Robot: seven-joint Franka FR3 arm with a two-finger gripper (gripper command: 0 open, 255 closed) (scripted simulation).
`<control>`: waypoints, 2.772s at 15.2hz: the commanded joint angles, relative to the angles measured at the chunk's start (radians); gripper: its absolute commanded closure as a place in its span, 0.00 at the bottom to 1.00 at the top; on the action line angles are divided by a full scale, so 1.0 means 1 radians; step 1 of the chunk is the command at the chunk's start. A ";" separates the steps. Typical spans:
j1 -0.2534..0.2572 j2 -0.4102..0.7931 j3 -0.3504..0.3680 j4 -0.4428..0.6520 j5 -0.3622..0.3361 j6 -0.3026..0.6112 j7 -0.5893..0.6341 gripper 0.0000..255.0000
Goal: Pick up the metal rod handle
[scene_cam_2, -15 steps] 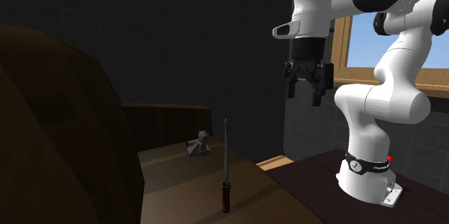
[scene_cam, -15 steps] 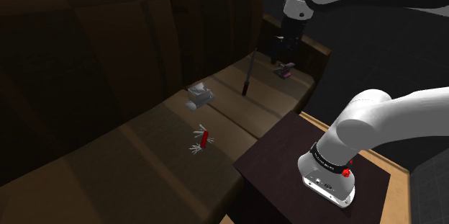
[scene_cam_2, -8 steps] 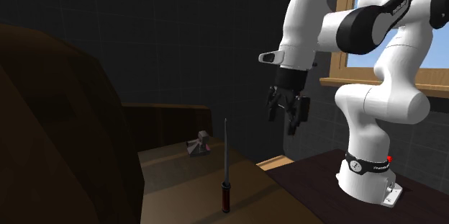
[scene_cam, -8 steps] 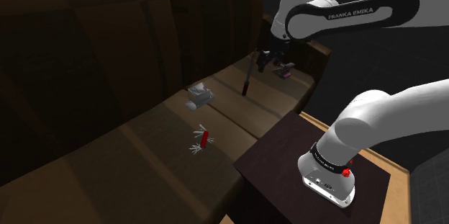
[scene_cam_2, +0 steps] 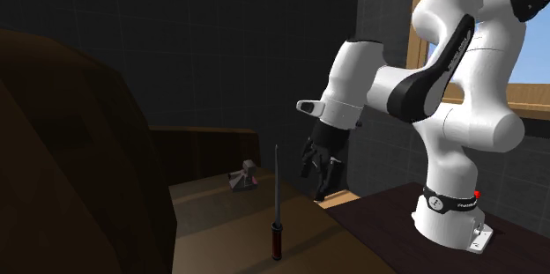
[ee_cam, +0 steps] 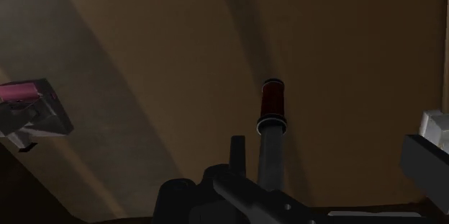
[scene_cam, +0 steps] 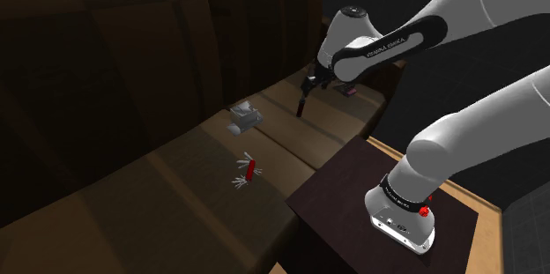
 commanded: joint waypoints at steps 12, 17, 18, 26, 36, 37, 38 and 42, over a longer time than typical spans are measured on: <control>-0.260 0.395 0.100 0.131 -0.670 0.355 0.569 0.00; -0.256 0.439 0.082 0.150 -0.790 0.370 0.676 1.00; -0.256 0.439 0.083 0.152 -0.789 0.370 0.676 1.00; -0.256 0.439 0.082 0.151 -0.786 0.370 0.672 1.00; -0.226 0.278 0.111 0.098 -0.376 0.289 0.317 1.00; -0.217 0.264 0.107 0.097 -0.345 0.278 0.290 1.00; -0.209 0.249 0.103 0.097 -0.316 0.266 0.266 1.00; -0.180 0.207 0.089 0.099 -0.241 0.225 0.200 1.00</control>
